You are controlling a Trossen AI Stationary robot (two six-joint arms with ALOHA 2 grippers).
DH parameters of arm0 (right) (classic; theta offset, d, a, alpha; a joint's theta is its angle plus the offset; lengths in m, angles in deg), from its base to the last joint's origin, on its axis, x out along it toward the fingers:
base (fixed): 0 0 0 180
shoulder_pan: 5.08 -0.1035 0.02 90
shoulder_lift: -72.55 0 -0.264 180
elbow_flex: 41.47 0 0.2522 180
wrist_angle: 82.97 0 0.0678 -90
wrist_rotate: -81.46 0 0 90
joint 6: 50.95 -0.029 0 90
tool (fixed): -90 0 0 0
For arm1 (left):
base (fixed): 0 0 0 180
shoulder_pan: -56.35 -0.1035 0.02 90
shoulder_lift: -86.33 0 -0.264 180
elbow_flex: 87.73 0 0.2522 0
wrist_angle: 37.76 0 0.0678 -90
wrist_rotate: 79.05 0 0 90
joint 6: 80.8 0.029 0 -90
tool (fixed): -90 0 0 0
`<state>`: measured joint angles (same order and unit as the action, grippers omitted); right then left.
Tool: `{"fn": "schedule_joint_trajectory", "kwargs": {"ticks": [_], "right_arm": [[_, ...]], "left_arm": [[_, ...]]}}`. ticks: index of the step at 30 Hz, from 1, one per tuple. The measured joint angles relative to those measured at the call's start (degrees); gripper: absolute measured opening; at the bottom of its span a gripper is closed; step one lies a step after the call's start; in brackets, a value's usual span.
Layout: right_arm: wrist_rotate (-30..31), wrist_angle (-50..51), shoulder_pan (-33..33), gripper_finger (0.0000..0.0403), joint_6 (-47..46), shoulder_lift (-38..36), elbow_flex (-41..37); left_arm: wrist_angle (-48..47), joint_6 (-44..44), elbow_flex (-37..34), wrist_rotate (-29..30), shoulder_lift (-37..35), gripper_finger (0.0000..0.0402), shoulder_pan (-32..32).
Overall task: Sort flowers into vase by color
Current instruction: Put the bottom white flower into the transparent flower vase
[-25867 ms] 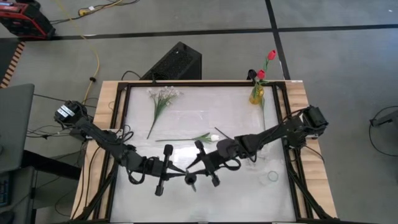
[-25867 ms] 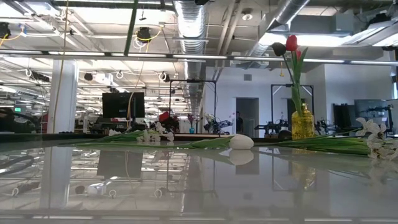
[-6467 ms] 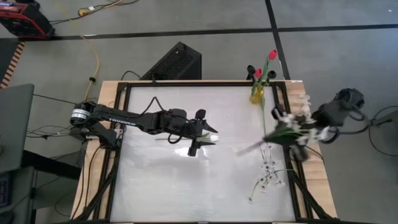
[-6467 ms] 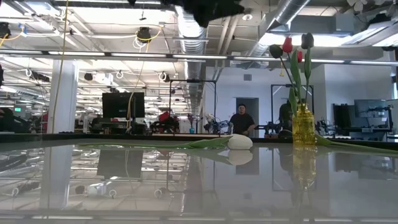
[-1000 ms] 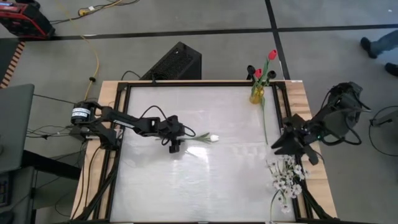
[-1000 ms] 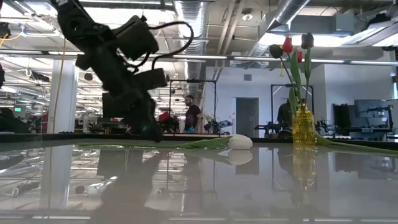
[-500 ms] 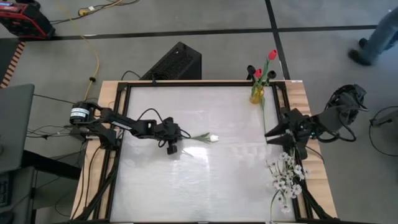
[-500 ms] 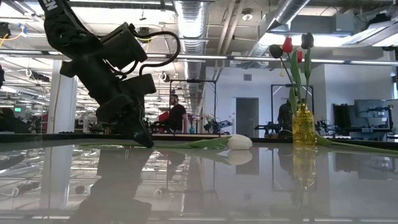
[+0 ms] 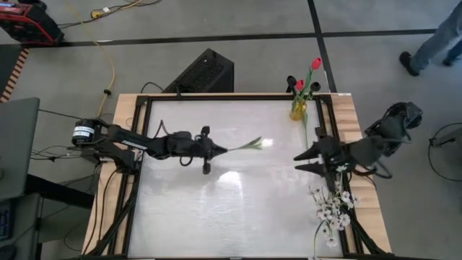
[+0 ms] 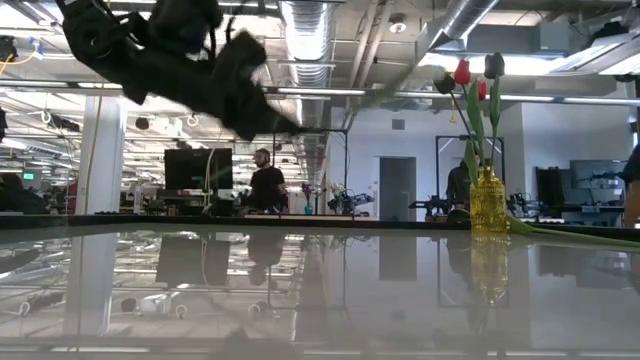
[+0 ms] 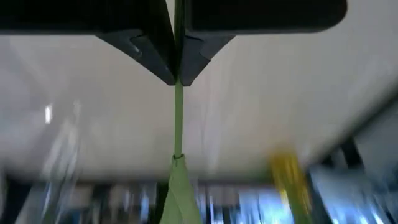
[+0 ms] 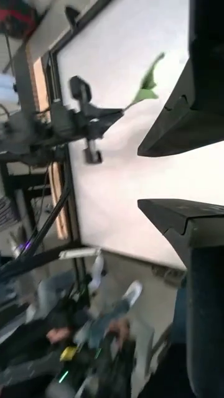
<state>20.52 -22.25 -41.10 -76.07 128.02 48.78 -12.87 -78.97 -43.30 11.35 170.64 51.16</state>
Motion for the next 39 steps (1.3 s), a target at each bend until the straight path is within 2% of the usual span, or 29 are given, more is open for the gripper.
{"fn": "schedule_joint_trajectory", "kwargs": {"ticks": [5,9,11,15,19,25,30,39], "right_arm": [[1.0,-3.4,4.0,0.0145,5.0,4.2,0.0],[0.7,-8.3,8.2,0.0145,9.6,7.2,0.0],[-0.4,-11.2,10.9,0.0145,12.3,8.6,0.0],[-8.6,-17.1,17.3,0.0145,16.5,11.9,0.0],[-17.8,-20.6,23.2,0.0145,18.2,15.3,0.0],[-18.7,-24.9,27.7,0.0145,22.1,19.3,0.0],[-22.1,-30.8,27.9,0.0145,28.3,21.5,0.0],[-21.9,-38.8,27.3,0.0157,35.3,23.2,0.0]], "left_arm": [[21.0,-1.8,0.0,0.1,0.1,0.0000,-0.4],[30.6,-4.1,0.0,-0.4,0.2,0.0000,-0.7],[33.7,-4.9,0.6,-2.5,0.2,0.0000,-0.7],[34.2,-5.5,3.7,-7.3,0.2,0.0000,0.0],[34.1,-4.1,6.4,-9.1,0.2,0.0000,1.6],[33.6,-3.1,9.8,-12.4,0.2,0.0000,3.0],[32.7,-1.7,10.8,-12.7,0.2,0.0000,3.4],[31.2,-1.6,10.8,-12.7,0.2,0.0000,3.4]]}}
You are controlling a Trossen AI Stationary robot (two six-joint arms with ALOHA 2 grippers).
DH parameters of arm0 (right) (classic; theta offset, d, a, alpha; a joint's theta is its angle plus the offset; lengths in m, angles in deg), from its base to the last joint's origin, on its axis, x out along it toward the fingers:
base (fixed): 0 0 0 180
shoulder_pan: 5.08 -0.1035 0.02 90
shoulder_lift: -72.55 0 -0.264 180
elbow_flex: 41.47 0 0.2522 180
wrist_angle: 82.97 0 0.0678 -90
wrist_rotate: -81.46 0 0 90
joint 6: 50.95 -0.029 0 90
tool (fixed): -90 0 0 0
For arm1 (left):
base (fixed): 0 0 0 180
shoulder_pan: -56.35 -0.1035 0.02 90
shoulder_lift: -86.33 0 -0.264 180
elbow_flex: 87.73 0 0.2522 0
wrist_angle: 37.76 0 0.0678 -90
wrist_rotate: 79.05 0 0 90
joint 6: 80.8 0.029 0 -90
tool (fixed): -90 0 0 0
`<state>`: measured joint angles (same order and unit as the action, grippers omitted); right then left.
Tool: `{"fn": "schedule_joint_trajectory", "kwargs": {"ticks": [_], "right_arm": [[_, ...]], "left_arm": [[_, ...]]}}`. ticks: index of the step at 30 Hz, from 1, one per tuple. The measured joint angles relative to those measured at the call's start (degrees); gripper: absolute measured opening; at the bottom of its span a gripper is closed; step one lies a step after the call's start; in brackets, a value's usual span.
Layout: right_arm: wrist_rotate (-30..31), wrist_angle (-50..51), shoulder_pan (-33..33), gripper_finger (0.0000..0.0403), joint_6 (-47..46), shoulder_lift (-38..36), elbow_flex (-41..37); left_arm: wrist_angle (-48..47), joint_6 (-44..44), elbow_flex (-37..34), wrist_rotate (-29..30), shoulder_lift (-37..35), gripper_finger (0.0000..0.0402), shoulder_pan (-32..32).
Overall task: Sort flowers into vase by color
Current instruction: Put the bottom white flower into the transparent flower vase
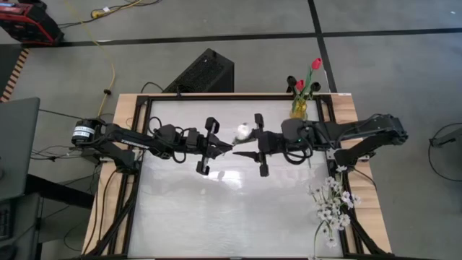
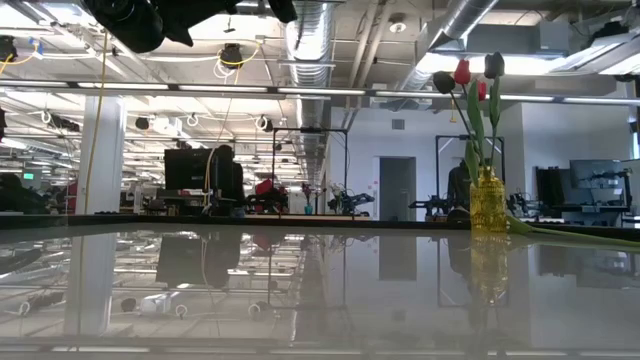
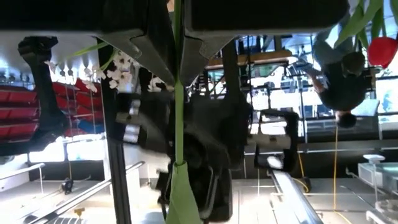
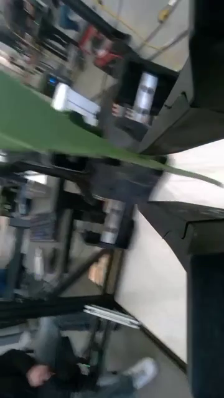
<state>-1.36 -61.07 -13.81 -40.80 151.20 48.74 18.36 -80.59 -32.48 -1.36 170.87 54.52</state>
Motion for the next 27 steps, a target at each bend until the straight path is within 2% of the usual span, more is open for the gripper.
{"fn": "schedule_joint_trajectory", "kwargs": {"ticks": [5,9,13,17,19,23,27], "right_arm": [[0.1,-1.4,0.6,0.0165,0.4,0.7,0.1],[0.1,-1.1,0.7,0.0157,0.4,1.4,0.0],[0.3,-1.0,0.7,0.0116,0.9,1.4,0.0],[0.4,-0.8,0.7,0.0043,0.8,1.2,0.0],[0.4,0.3,0.5,0.0021,0.8,0.5,0.0],[0.5,5.1,-0.5,0.0028,-3.9,-2.6,0.0],[0.7,13.2,-2.7,0.0026,-9.9,-8.2,0.0]], "left_arm": [[-0.6,0.0,0.0,0.0,0.0,0.0000,0.0],[-0.7,0.0,0.0,0.0,0.0,0.0000,0.0],[-0.5,0.0,0.0,0.0,0.0,0.0000,0.0],[-1.0,0.7,0.0,-0.2,0.0,0.0004,0.1],[-1.9,2.8,0.0,-1.7,0.0,0.0017,0.2],[-5.6,4.8,0.0,-2.5,0.0,0.0063,1.1],[-11.2,5.1,0.0,0.0,0.0,0.0112,1.1]]}}
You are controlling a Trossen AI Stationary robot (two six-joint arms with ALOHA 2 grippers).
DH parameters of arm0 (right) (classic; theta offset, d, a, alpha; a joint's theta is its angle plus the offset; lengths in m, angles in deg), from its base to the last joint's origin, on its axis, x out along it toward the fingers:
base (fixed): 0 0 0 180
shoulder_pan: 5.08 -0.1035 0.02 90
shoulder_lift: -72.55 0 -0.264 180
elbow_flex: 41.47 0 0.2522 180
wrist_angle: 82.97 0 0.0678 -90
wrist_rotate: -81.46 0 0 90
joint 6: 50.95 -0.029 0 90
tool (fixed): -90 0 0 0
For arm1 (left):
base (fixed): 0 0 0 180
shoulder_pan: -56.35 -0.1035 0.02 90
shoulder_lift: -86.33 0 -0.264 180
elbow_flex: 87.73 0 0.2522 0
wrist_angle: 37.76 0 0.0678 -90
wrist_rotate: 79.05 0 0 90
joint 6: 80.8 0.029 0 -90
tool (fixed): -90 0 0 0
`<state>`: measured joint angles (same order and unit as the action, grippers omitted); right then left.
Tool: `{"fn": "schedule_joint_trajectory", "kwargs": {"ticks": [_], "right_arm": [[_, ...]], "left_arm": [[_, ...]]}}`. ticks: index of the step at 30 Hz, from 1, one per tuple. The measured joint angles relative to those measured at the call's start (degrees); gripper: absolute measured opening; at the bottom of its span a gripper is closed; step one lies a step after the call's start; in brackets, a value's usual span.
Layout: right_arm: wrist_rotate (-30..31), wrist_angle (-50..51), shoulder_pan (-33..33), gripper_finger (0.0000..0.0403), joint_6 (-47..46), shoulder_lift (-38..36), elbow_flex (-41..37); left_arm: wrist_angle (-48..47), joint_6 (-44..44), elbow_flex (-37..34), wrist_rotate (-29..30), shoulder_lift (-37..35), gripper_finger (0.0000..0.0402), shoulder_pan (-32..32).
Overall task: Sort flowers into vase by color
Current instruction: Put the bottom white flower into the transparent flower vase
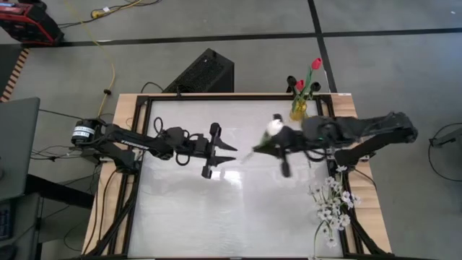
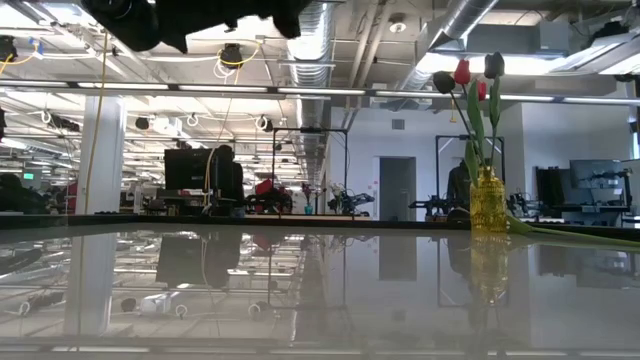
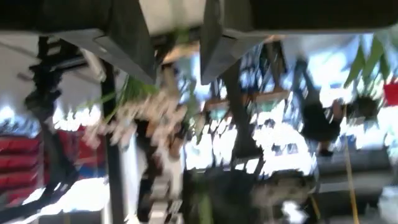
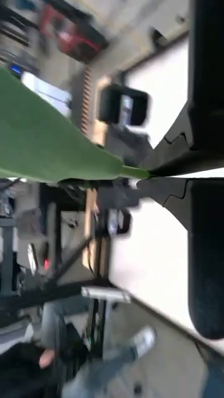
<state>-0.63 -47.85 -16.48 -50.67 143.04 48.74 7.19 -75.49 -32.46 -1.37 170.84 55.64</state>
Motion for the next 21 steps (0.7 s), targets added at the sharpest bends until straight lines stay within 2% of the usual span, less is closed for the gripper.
{"fn": "schedule_joint_trajectory", "kwargs": {"ticks": [5,10,18,21], "right_arm": [[0.0,12.5,-5.5,0.0026,-10.9,-7.8,0.0],[2.6,19.6,-12.8,0.0030,-20.6,-13.4,0.0],[2.9,14.1,-25.2,0.0030,-20.3,-18.3,0.0],[2.7,14.8,-30.2,0.0031,-23.4,-20.1,0.0]], "left_arm": [[-8.8,0.0,0.0,5.7,0.0,0.0150,0.0],[-11.6,0.3,0.0,9.2,0.0,0.0160,0.0],[-11.3,0.2,0.0,9.9,0.0,0.0160,-0.1],[-11.6,-0.4,0.0,9.9,0.0,0.0159,-0.1]]}}
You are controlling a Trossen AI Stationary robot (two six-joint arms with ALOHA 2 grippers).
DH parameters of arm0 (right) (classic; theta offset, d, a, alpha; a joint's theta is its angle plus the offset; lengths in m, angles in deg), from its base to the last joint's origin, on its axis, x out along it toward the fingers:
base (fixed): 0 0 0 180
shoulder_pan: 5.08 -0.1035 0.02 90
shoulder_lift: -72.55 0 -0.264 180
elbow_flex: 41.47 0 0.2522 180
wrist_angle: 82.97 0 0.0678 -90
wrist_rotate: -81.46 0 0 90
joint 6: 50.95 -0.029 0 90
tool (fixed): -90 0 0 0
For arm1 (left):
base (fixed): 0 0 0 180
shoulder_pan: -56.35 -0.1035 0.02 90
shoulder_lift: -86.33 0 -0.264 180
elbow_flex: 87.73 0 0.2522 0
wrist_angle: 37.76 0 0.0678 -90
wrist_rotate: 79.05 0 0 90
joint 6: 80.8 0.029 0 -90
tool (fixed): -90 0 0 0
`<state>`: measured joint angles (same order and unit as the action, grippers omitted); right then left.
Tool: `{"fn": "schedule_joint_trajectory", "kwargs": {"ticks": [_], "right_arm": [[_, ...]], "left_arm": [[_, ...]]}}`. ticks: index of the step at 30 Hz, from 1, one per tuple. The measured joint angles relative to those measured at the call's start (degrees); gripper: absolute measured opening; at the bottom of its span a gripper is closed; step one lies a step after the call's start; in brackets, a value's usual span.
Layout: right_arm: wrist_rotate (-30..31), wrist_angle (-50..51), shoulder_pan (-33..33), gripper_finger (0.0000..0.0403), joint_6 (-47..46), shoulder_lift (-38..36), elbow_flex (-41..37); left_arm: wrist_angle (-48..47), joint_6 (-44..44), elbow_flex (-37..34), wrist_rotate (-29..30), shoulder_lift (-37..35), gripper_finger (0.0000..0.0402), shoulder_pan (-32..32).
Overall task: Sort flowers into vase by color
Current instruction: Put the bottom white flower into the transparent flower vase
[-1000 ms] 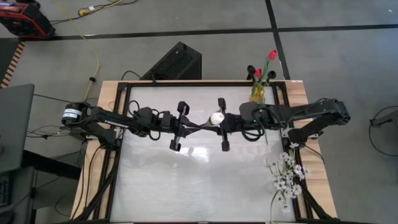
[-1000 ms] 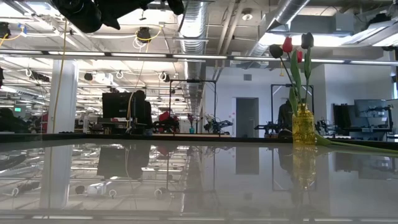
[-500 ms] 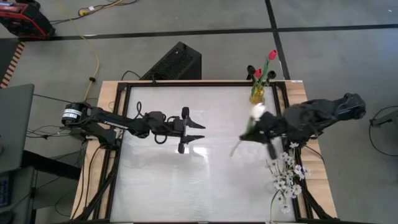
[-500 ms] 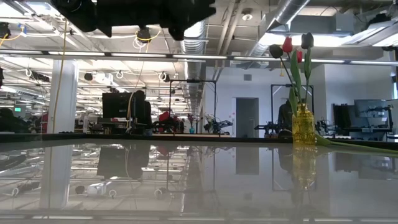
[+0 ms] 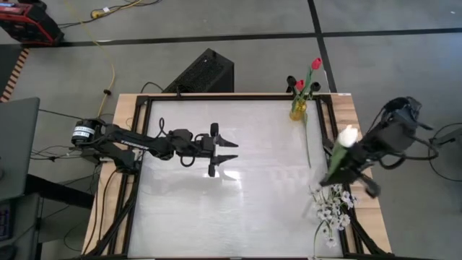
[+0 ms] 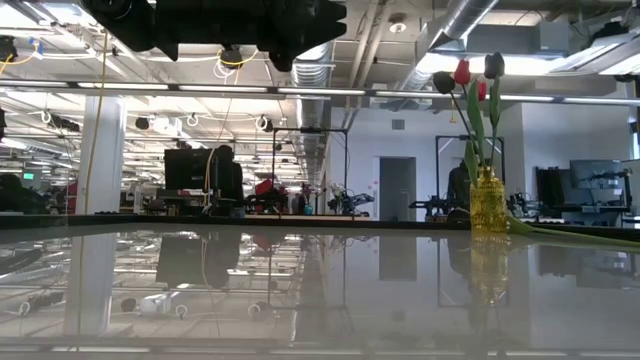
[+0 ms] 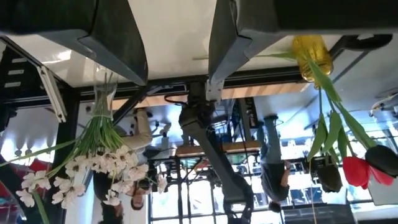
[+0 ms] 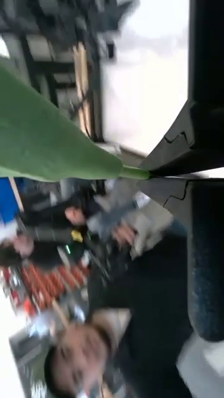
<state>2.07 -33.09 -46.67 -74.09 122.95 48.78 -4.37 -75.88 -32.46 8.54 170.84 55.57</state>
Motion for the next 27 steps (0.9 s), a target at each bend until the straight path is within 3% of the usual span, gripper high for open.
{"fn": "schedule_joint_trajectory", "kwargs": {"ticks": [7,12,22,27], "right_arm": [[0.1,1.0,-9.2,0.0030,-2.3,-4.8,0.0],[3.4,7.6,-13.1,0.0028,-1.1,-8.4,0.0],[4.6,18.6,-14.5,0.0026,-9.4,-12.6,0.0],[4.7,22.0,-14.5,0.0026,-10.5,-10.5,-0.7]], "left_arm": [[-0.1,-0.2,0.0,0.1,0.0,0.0159,0.0],[-0.1,-2.5,0.0,0.1,0.0,0.0159,0.0],[-4.1,-7.0,0.0,0.1,0.0,0.0159,0.0],[-7.3,-10.4,0.0,0.1,0.0,0.0159,0.2]]}}
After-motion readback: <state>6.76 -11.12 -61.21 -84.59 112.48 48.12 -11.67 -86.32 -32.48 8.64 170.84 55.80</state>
